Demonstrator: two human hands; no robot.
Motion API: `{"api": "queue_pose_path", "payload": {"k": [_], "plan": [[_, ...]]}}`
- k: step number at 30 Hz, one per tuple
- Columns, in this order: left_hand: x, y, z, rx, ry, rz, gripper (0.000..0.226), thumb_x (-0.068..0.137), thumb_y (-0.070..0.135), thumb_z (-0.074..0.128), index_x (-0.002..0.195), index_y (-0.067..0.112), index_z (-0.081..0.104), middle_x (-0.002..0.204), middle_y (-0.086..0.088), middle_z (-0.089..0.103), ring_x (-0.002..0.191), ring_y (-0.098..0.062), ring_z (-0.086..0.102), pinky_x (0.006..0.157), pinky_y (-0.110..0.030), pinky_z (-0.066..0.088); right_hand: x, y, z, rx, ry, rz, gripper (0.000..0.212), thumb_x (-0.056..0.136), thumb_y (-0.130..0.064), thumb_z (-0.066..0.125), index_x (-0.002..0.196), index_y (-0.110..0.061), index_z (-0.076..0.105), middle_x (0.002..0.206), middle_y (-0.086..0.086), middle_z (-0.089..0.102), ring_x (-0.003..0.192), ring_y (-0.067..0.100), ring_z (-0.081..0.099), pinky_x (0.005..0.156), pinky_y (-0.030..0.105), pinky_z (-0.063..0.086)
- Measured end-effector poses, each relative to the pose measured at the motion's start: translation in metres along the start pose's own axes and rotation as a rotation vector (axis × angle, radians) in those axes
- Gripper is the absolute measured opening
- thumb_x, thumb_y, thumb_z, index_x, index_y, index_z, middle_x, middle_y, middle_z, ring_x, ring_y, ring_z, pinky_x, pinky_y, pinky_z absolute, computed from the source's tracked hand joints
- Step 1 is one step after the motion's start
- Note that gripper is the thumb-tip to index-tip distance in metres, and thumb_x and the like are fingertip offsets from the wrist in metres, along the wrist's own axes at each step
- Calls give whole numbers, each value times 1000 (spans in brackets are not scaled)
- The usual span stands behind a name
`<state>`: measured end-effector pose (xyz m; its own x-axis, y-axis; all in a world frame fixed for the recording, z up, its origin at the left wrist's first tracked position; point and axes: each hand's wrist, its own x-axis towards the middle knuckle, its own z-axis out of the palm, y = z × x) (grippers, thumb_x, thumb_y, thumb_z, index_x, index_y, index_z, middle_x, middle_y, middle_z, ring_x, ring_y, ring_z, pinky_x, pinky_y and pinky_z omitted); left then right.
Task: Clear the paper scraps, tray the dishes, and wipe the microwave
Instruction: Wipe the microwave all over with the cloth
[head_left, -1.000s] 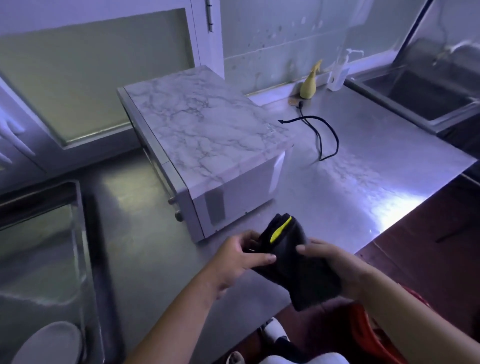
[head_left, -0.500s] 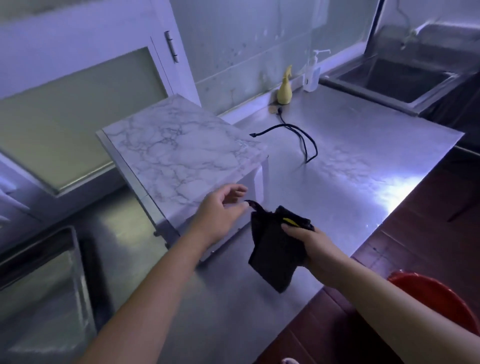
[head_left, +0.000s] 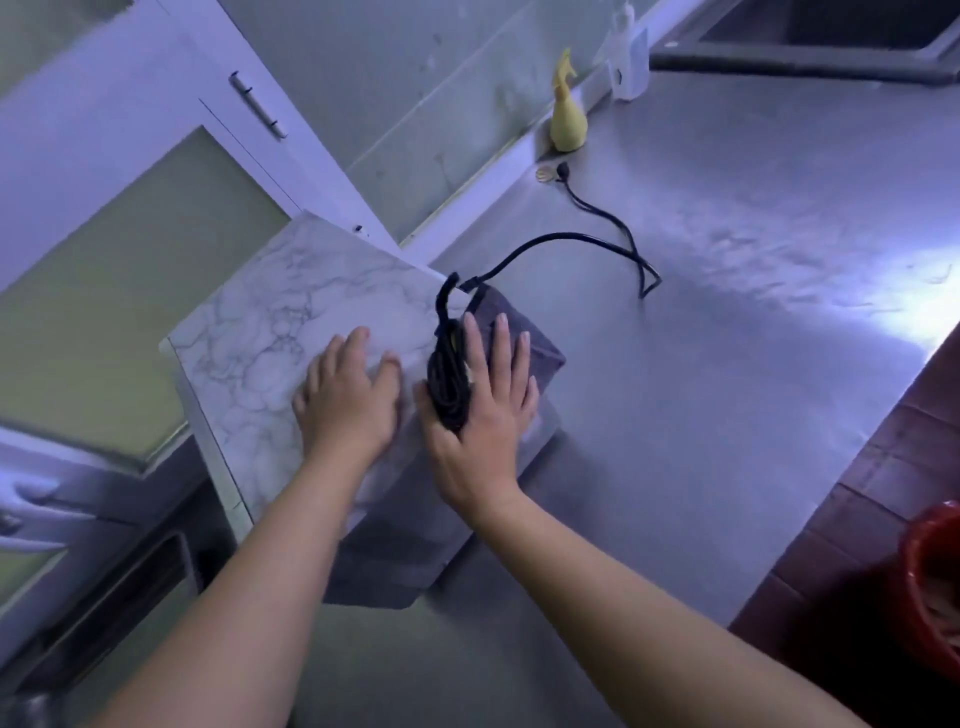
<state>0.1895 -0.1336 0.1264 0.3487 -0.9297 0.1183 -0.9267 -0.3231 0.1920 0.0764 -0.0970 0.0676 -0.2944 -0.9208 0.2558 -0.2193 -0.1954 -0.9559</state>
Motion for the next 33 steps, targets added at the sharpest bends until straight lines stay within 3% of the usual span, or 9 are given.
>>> {"api": "queue_pose_path", "payload": {"k": [4, 8, 11, 16, 21, 25, 27, 30, 33], "plan": [[-1, -1, 2, 12, 31, 11, 53, 98, 48, 38, 148, 32, 38, 160, 3, 32, 147, -20, 23, 117, -46, 17, 0, 7, 23, -141, 72, -45, 85, 83, -63, 52, 156, -36, 18, 167, -1, 10, 155, 24, 0, 113, 66, 13], [-1, -1, 4, 6, 41, -6, 51, 97, 49, 38, 147, 35, 38, 160, 7, 31, 148, -18, 22, 117, -47, 15, -1, 19, 27, -116, 123, -99, 79, 85, -59, 55, 153, -38, 22, 166, 6, 16, 154, 29, 6, 113, 66, 13], [0, -1, 5, 4, 47, -13, 51, 97, 50, 38, 146, 36, 38, 159, 8, 32, 147, -18, 22, 118, -46, 14, -2, 25, 30, -113, 167, -122, 71, 86, -57, 54, 149, -33, 31, 162, 10, 21, 153, 33, 13, 111, 68, 16], [-1, -1, 5, -4, 35, -17, 51, 96, 51, 36, 146, 39, 36, 160, 10, 30, 148, -18, 21, 118, -45, 12, -4, 43, 33, -25, 219, -112, 71, 87, -51, 50, 150, -23, 29, 159, 12, 24, 152, 33, 15, 112, 69, 15], [-1, 1, 4, -14, 42, -27, 50, 97, 52, 36, 145, 39, 37, 160, 10, 30, 147, -19, 22, 118, -46, 13, -5, 71, 32, 223, 273, 154, 65, 92, -45, 49, 152, -27, 32, 162, 8, 30, 154, 20, 12, 120, 60, 11], [-2, 1, 4, -7, 46, -24, 49, 97, 51, 37, 145, 38, 38, 159, 10, 31, 146, -20, 24, 117, -47, 15, -2, 110, 27, 398, 201, 515, 61, 92, -51, 49, 149, -46, 28, 159, -23, 23, 151, 2, 4, 123, 49, 5], [-1, 1, 4, -10, 48, -23, 50, 96, 52, 37, 144, 38, 39, 158, 10, 32, 145, -20, 25, 117, -47, 16, 4, 126, 21, 474, 158, 629, 54, 96, -48, 49, 146, -51, 29, 153, -33, 23, 151, 2, 5, 124, 45, 6], [-2, 2, 3, -16, 45, -32, 51, 96, 52, 36, 144, 38, 39, 157, 10, 33, 145, -21, 27, 116, -47, 16, 22, 139, 13, 666, 124, 819, 51, 102, -42, 50, 151, -30, 39, 158, -9, 36, 148, 13, 28, 123, 42, 19], [-3, 5, 1, -21, 39, -40, 50, 96, 51, 37, 144, 38, 40, 157, 10, 33, 145, -21, 26, 117, -46, 15, 49, 136, -5, 925, 28, 1028, 49, 98, -52, 51, 134, -20, 60, 138, 5, 61, 128, 21, 55, 114, 41, 38]]}}
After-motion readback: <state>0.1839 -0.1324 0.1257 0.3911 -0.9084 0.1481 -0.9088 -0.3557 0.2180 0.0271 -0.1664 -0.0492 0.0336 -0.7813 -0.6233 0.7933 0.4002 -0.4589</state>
